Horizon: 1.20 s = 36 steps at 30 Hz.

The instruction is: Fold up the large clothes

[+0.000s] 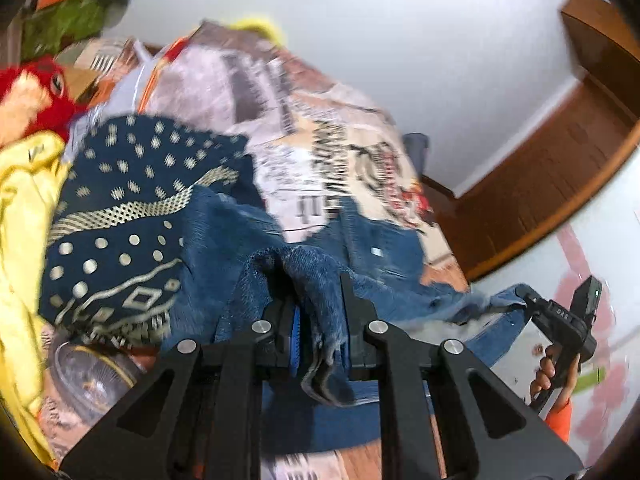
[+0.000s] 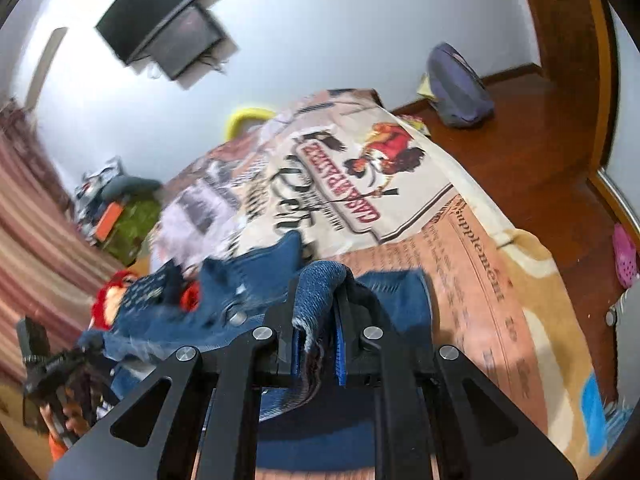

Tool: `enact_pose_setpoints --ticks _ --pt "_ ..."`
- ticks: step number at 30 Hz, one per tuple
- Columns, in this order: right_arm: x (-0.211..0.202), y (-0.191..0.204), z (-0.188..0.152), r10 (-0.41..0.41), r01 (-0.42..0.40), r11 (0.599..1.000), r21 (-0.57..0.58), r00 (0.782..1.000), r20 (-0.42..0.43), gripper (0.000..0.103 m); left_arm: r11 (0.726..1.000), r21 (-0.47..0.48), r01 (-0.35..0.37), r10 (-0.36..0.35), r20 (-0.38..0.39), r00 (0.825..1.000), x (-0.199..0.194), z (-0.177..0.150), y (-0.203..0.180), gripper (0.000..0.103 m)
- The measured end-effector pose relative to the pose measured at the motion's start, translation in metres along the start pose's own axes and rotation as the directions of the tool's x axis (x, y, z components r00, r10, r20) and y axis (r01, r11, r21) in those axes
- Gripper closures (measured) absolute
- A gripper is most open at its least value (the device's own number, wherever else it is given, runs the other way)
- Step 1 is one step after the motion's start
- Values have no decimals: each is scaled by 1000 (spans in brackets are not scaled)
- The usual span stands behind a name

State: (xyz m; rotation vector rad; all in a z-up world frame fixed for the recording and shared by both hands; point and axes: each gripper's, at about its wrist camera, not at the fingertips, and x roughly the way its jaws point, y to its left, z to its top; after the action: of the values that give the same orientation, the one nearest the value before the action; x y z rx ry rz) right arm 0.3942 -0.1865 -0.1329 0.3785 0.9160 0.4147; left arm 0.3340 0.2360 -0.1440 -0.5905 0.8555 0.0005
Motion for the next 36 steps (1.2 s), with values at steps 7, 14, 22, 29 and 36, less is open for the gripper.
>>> enact_pose_setpoints --ticks 7,14,22,29,36 --pt "81 -22 -20 -123 120 992 -36 984 -132 88 985 55 -164 169 -83 982 66 -5 22 81" --pt "75 -33 -13 -124 130 991 13 970 -211 76 917 285 -280 308 -55 950 60 -17 -12 53" --pt "17 3 -26 -198 170 969 -180 968 -152 54 863 386 -326 322 78 944 9 -37 -44 13" --pt "6 38 -79 -189 112 934 -339 961 -203 50 821 512 -252 314 -36 949 21 -86 -58 13" --pt "47 59 -127 -219 76 901 -426 929 -298 44 821 531 -211 325 -131 937 65 -115 -56 12"
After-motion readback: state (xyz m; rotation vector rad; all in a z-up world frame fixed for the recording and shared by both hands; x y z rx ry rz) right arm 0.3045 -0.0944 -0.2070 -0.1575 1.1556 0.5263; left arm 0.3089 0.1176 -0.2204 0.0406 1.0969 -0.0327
